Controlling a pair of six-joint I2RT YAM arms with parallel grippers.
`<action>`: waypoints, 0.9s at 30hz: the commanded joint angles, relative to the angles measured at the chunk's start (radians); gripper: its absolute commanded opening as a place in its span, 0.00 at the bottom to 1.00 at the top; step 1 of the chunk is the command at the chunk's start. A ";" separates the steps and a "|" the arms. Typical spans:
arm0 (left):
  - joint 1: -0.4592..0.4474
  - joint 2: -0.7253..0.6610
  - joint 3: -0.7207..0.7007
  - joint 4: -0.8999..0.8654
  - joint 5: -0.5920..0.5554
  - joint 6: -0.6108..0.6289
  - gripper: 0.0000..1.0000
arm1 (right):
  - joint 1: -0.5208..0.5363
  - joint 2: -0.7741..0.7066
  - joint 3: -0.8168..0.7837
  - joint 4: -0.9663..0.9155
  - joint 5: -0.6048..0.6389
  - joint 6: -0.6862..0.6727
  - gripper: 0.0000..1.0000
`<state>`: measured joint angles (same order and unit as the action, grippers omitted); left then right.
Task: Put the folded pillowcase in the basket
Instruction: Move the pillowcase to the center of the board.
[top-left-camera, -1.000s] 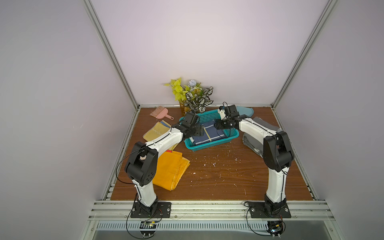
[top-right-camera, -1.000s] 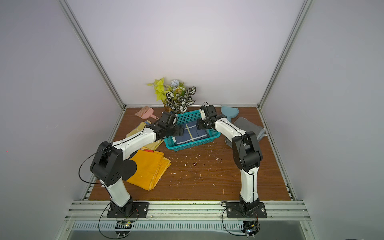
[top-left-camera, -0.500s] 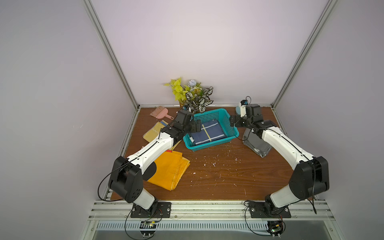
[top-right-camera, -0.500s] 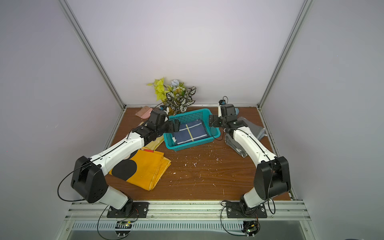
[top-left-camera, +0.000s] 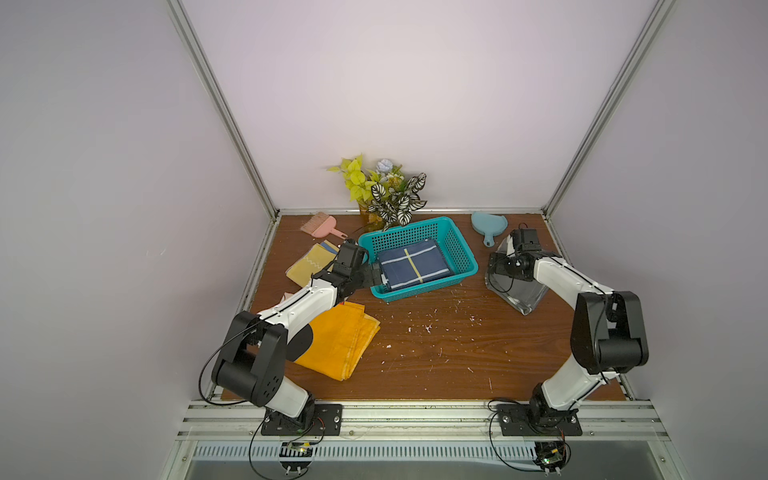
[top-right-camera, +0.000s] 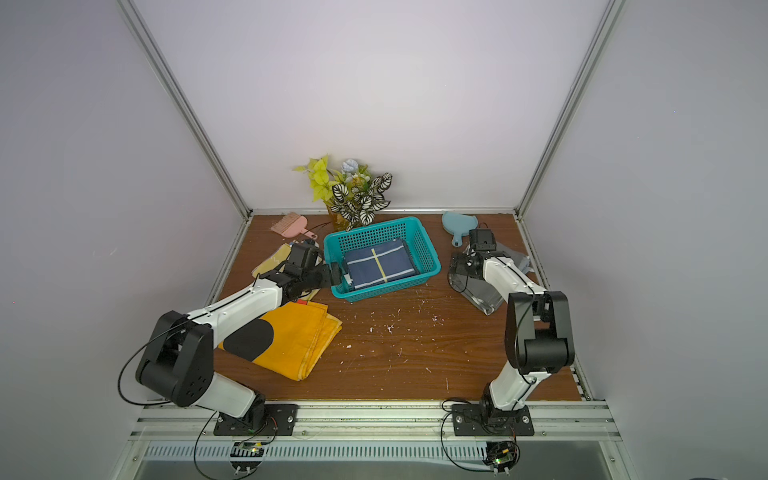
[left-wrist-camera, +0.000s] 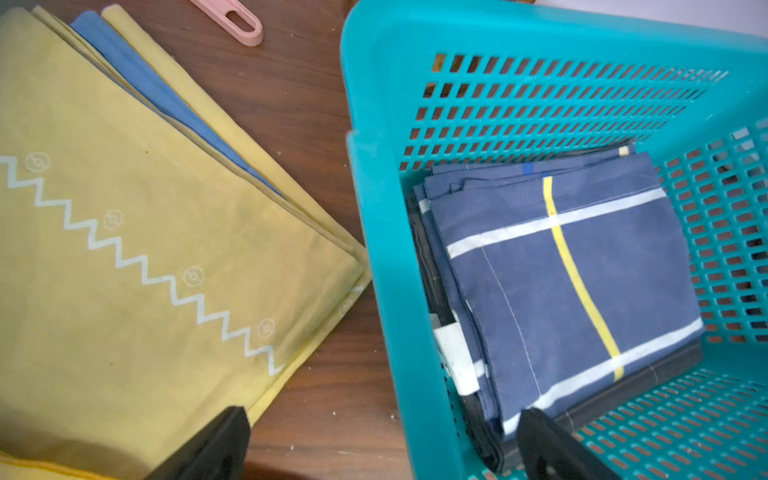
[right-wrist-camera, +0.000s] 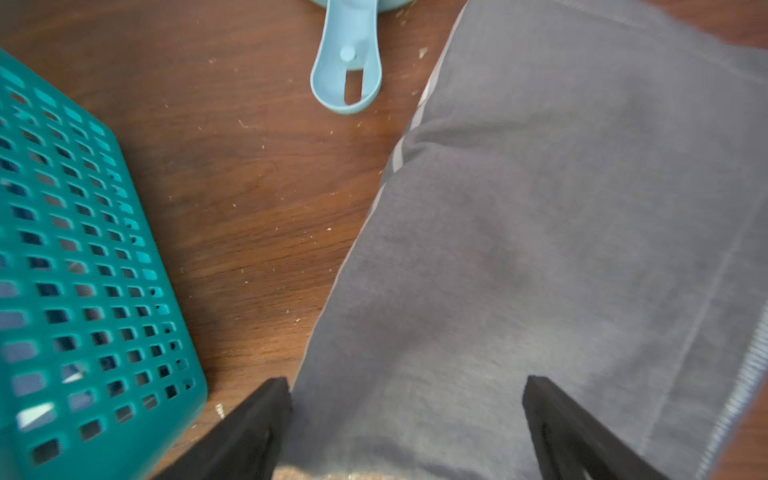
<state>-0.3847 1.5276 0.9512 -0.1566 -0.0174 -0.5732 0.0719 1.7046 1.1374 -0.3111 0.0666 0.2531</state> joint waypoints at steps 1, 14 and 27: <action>0.006 0.033 0.036 0.032 0.038 -0.003 1.00 | 0.006 0.000 0.021 -0.015 -0.045 -0.014 0.91; 0.007 0.143 0.094 0.063 0.040 0.012 1.00 | 0.008 0.036 -0.039 0.014 -0.083 -0.023 0.63; 0.007 0.175 0.131 0.134 0.049 0.062 1.00 | 0.006 0.035 -0.137 0.011 -0.094 0.012 0.00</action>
<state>-0.3847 1.7031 1.0523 -0.0608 0.0223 -0.5472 0.0765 1.7790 1.0401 -0.2619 -0.0090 0.2520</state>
